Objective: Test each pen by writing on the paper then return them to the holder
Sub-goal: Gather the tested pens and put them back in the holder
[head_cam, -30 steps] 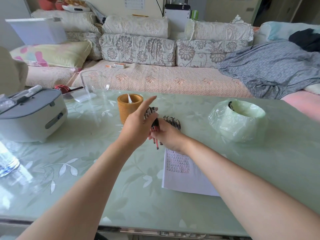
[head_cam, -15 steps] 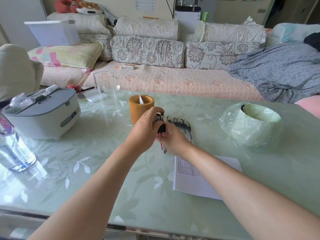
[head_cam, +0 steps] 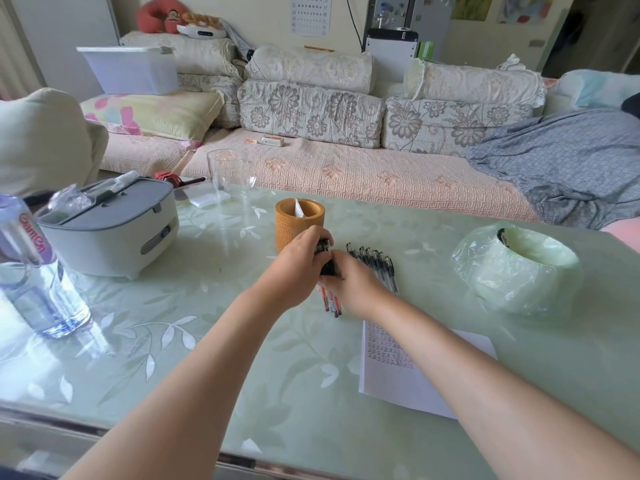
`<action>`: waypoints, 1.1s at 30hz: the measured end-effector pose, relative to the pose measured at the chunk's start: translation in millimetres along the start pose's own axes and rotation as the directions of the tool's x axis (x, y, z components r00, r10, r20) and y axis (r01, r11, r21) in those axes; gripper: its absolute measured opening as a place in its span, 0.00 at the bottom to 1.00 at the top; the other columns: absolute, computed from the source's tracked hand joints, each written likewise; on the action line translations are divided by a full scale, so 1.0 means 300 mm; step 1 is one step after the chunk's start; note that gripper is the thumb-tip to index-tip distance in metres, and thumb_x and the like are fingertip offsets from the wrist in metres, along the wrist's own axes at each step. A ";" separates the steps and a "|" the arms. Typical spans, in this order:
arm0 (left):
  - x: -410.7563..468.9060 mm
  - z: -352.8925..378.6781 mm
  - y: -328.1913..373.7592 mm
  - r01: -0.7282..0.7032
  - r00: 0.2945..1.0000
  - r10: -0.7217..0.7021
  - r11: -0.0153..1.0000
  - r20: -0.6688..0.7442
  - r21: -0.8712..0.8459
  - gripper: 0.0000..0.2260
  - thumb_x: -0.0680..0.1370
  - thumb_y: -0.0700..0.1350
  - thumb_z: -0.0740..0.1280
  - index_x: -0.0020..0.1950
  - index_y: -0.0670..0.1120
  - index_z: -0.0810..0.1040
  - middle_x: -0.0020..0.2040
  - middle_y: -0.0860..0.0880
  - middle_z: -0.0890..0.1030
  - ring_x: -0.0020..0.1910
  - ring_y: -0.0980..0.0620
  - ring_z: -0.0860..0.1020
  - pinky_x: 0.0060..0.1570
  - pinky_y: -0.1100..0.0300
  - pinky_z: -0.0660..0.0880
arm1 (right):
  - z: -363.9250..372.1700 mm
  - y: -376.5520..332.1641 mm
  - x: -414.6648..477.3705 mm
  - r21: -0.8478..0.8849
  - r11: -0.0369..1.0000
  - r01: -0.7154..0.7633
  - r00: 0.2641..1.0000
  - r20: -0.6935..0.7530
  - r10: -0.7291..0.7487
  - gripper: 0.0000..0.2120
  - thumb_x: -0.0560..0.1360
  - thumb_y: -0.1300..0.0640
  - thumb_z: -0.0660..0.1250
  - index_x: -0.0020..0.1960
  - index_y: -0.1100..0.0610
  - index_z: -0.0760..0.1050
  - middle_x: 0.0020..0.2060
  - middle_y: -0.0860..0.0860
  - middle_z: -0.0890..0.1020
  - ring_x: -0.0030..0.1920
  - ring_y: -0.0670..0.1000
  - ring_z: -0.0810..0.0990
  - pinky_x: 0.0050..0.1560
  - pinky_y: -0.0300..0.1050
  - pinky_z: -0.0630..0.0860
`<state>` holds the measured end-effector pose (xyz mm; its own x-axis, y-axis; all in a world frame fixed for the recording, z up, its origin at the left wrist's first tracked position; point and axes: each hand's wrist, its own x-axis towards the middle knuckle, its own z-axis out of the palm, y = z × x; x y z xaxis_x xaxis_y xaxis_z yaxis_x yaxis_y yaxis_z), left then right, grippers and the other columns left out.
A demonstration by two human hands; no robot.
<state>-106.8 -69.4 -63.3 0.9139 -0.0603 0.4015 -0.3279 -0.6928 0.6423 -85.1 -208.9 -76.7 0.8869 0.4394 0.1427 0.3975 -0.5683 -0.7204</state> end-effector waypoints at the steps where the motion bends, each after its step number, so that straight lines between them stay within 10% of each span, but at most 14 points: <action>1: -0.001 -0.003 -0.001 -0.010 1.000 0.010 1.000 0.002 0.001 0.05 0.81 0.41 0.61 0.52 0.51 0.69 0.52 0.52 0.73 0.47 0.53 0.71 0.39 0.73 0.66 | 0.002 -0.004 0.000 -0.003 1.000 0.012 1.000 0.001 -0.012 0.04 0.78 0.55 0.64 0.52 0.54 0.74 0.44 0.50 0.81 0.46 0.52 0.78 0.43 0.44 0.71; 8: -0.012 -0.030 -0.015 -0.073 0.997 0.073 0.997 -0.005 0.011 0.10 0.80 0.49 0.64 0.60 0.50 0.69 0.58 0.53 0.71 0.52 0.55 0.72 0.53 0.60 0.70 | 0.006 0.002 0.014 0.015 1.000 0.023 0.999 0.039 -0.024 0.05 0.78 0.59 0.64 0.45 0.52 0.76 0.38 0.47 0.82 0.41 0.47 0.80 0.46 0.48 0.76; 18: 0.190 -0.150 -0.178 0.262 0.920 -0.285 0.958 -0.269 -0.121 0.16 0.78 0.43 0.64 0.66 0.48 0.71 0.60 0.47 0.74 0.53 0.49 0.76 0.55 0.58 0.71 | -0.120 -0.111 0.237 0.286 0.954 0.094 0.941 -0.339 0.009 0.05 0.78 0.58 0.64 0.46 0.49 0.75 0.42 0.49 0.85 0.46 0.51 0.84 0.54 0.52 0.79; 28: 0.284 -0.056 -0.299 0.314 0.947 -0.318 0.947 -0.051 -0.061 0.52 0.64 0.54 0.80 0.79 0.48 0.51 0.73 0.48 0.60 0.73 0.48 0.63 0.68 0.55 0.66 | -0.041 -0.210 0.562 0.310 0.944 0.113 0.896 -0.442 0.038 0.04 0.79 0.59 0.63 0.46 0.52 0.72 0.41 0.51 0.84 0.45 0.54 0.84 0.52 0.58 0.80; 33: 0.302 -0.028 -0.373 0.346 0.925 -0.370 0.912 -0.081 -0.221 0.45 0.62 0.53 0.81 0.74 0.49 0.63 0.68 0.52 0.71 0.65 0.51 0.73 0.63 0.52 0.73 | 0.034 -0.180 0.597 0.203 0.979 0.034 0.932 -0.359 0.042 0.09 0.78 0.59 0.64 0.54 0.53 0.66 0.43 0.52 0.84 0.43 0.53 0.84 0.51 0.54 0.80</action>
<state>10.6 8.6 -93.2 0.9477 0.2590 0.1865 -0.0361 -0.4937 0.8689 49.9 -92.3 -19.1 0.9281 0.1357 0.3466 0.3714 -0.3999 -0.8379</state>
